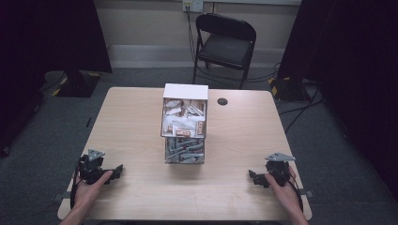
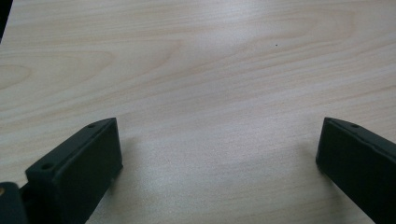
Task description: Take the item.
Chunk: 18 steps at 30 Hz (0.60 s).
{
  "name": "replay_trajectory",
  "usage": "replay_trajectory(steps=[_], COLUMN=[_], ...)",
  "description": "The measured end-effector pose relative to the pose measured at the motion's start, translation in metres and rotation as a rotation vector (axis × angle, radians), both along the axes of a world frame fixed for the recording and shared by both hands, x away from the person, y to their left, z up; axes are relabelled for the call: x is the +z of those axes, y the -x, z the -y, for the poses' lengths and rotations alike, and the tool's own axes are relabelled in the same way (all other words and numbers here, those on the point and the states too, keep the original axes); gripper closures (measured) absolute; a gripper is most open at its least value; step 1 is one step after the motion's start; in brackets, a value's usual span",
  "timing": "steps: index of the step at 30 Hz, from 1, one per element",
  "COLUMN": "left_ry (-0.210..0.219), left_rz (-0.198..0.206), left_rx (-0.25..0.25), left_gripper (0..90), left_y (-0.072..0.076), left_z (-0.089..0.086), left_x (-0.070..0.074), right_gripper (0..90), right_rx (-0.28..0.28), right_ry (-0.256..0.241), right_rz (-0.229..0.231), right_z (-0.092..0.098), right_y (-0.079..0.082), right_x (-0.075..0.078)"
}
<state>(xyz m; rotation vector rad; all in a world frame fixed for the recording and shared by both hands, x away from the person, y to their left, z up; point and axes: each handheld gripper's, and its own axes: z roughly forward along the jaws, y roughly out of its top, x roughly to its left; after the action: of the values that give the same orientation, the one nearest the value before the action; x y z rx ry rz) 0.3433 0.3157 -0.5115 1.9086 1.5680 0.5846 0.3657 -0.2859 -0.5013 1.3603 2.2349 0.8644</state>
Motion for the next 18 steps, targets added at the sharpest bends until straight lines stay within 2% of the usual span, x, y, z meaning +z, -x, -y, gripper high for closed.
replay_trajectory(steps=[11,15,17,18], left_ry=[-0.001,0.001,-0.001,-0.007], left_rz=[-0.007,-0.001,0.004,-0.001], left_rx=[0.005,-0.013,-0.023,-0.024], left_gripper=[1.9,11.0,21.5,20.0], left_y=[0.0010,0.0027,0.0034,0.0034], left_z=[0.0009,0.0011,0.0018,0.0020], left_x=[0.0018,0.0050,0.0064,0.0068], right_gripper=[0.0,0.0,0.0,0.0], right_rx=[0.000,0.000,0.000,0.000], right_ry=[0.000,0.000,0.000,0.000], right_rz=[0.000,0.000,0.000,0.000], right_z=[0.0000,0.0000,0.0000,0.0000], right_y=[0.0000,0.0000,0.0000,0.0000], right_x=[0.0000,0.0000,0.0000,0.0000])
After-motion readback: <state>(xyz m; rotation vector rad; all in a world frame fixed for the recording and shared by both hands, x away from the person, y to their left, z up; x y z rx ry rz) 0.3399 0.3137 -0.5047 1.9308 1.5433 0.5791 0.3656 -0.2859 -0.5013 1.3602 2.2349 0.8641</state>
